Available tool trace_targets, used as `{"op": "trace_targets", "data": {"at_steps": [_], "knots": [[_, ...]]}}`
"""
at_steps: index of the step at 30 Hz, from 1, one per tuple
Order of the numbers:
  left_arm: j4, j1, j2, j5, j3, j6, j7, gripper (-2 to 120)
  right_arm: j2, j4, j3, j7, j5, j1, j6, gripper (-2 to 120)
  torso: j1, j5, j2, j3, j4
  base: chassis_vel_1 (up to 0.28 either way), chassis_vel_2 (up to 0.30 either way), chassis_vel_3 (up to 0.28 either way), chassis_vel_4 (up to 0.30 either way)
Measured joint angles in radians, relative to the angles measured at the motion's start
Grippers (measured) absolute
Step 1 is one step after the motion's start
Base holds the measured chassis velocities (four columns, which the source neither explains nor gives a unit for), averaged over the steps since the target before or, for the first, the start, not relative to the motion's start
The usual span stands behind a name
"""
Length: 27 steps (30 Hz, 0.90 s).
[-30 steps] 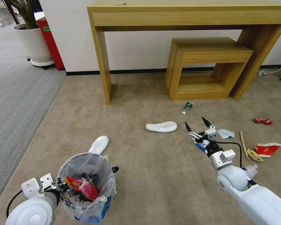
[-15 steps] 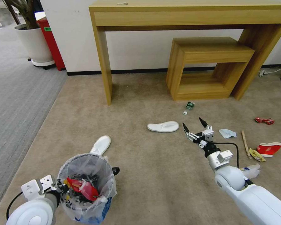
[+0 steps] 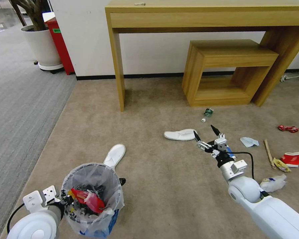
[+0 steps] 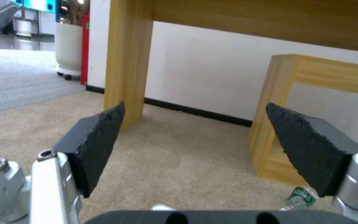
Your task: Pick up the trash bin and place the garbage on the floor into it.
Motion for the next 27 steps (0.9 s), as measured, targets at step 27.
{"op": "trace_targets", "data": {"at_steps": [27], "knots": [[0.046, -0.012, 0.004, -0.009, -0.087, -0.009, 0.001, 0, 0.03, -0.01, -0.027, 0.0, -0.014, 0.0, 0.0, 88, 0.0, 0.0, 0.0, 0.0, 0.0, 0.0, 0.0, 0.0, 0.0]]}}
